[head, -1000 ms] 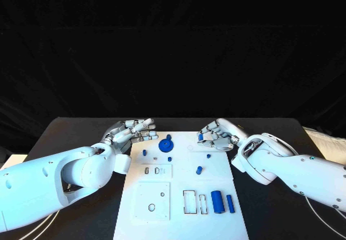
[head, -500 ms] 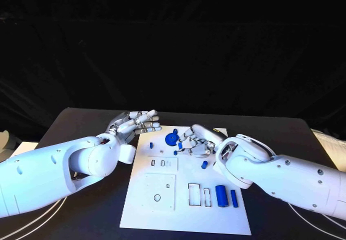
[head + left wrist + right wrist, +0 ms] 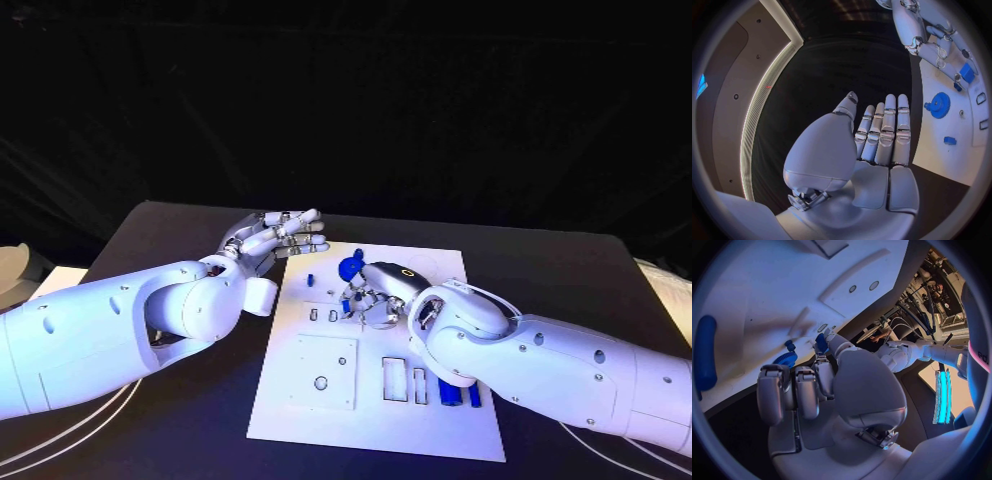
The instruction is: Assemble the parts on the task board
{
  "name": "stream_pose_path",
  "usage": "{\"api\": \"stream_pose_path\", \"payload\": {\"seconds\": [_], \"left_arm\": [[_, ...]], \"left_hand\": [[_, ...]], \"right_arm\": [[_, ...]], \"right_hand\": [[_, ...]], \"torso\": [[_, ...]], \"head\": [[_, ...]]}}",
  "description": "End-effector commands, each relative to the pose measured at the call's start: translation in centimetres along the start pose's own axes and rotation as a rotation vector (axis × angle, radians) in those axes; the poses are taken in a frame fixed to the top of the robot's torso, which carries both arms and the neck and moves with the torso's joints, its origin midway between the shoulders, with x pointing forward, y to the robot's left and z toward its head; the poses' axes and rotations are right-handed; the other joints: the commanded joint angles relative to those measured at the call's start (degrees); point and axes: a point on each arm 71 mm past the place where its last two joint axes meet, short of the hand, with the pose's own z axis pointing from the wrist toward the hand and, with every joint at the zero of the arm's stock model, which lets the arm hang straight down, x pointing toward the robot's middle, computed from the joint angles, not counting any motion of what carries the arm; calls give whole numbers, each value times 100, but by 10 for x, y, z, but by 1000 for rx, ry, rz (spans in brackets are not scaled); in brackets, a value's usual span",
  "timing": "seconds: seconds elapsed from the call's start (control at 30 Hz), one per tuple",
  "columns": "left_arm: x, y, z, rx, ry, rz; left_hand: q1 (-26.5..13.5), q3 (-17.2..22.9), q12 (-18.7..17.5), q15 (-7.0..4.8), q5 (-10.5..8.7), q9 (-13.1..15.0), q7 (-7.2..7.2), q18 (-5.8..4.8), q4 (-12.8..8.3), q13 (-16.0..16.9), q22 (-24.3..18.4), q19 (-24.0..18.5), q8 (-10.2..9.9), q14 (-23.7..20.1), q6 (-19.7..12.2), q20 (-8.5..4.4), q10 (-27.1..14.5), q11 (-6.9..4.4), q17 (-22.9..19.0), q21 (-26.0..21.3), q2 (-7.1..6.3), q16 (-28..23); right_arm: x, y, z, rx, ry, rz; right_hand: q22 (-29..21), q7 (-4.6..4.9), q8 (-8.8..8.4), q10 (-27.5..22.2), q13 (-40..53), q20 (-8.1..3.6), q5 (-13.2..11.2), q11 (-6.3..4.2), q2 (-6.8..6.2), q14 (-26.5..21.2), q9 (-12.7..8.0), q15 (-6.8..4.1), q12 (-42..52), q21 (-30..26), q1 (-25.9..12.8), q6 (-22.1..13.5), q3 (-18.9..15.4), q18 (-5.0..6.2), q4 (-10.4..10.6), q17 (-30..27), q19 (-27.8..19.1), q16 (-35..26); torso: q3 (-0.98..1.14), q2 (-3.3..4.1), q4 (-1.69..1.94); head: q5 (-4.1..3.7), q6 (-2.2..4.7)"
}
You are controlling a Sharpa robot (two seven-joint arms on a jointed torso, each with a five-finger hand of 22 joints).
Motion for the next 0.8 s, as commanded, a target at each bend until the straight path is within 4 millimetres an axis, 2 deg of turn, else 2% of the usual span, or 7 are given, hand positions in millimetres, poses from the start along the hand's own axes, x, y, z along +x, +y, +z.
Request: {"api": "stream_pose_path", "payload": {"seconds": [0.03, 0.13, 0.2, 0.27, 0.43, 0.8], "left_arm": [[5, -1, 0, 8, 25, -11], [6, -1, 0, 7, 28, -12], [6, 0, 0, 6, 29, -12], [7, 0, 0, 5, 30, -13], [6, -1, 0, 5, 30, -13], [7, -1, 0, 4, 32, -14]], "left_hand": [[50, -2, -28, 16, -27, -2, 11, 70, -34, 5, -8, 7, -22, 6, -17, 28, -8, 14, 10, -24, 12, -35], [50, -2, -28, 16, -27, -2, 11, 70, -34, 5, -8, 7, -22, 6, -17, 28, -8, 14, 10, -24, 12, -35], [50, -4, -28, 17, -28, -2, 12, 69, -40, 5, -10, 8, -22, 7, -18, 29, -9, 15, 12, -27, 16, -39], [50, -4, -28, 17, -28, -2, 12, 69, -40, 5, -10, 8, -22, 7, -18, 29, -9, 15, 12, -27, 16, -39], [50, -4, -28, 17, -28, -2, 12, 69, -40, 5, -10, 8, -22, 7, -18, 29, -9, 15, 12, -27, 16, -39], [50, -4, -28, 17, -28, -2, 12, 69, -40, 5, -10, 8, -22, 7, -18, 29, -9, 15, 12, -27, 16, -39]], "right_arm": [[5, 0, 3, 21, 16, -52], [8, 1, 4, 22, 19, -54], [10, 1, 5, 23, 21, -57], [11, 1, 5, 23, 21, -59], [13, 2, 6, 24, 24, -62], [16, 0, 6, 32, 33, -65]], "right_hand": [[380, -56, 47, 6, 331, -31, -6, -22, 6, 584, 24, -48, -5, -14, -30, 113, -2, -61, 7, 1406, 106, -10], [383, -57, 46, 6, 333, -32, -3, -23, -5, 583, 24, -48, -3, -13, -38, 114, -4, -62, 4, 1402, 108, -12], [373, -57, 44, 5, 334, -33, 0, -23, -24, 583, 23, -49, -4, -18, -47, 114, -7, -60, -4, 1403, 103, -12], [371, -57, 43, 4, 334, -33, 0, -23, -29, 583, 23, -50, -5, -19, -51, 114, -8, -60, -6, 1402, 102, -13], [374, -56, 43, 4, 335, -34, 1, -23, -38, 583, 22, -50, -5, -18, -57, 114, -10, -60, -8, 1402, 103, -13], [365, -54, 39, -4, 327, -35, 1, -21, -59, 581, 20, -50, -20, -23, -80, 113, -16, -59, -10, 1397, 99, -16]], "torso": [[0, 7, 14], [0, 6, 11], [-8, 6, 23], [-6, 6, 24], [0, 7, 1], [5, 9, -2]], "head": [[49, -26], [68, -43], [83, -60], [85, -68], [96, -70], [102, -78]]}}
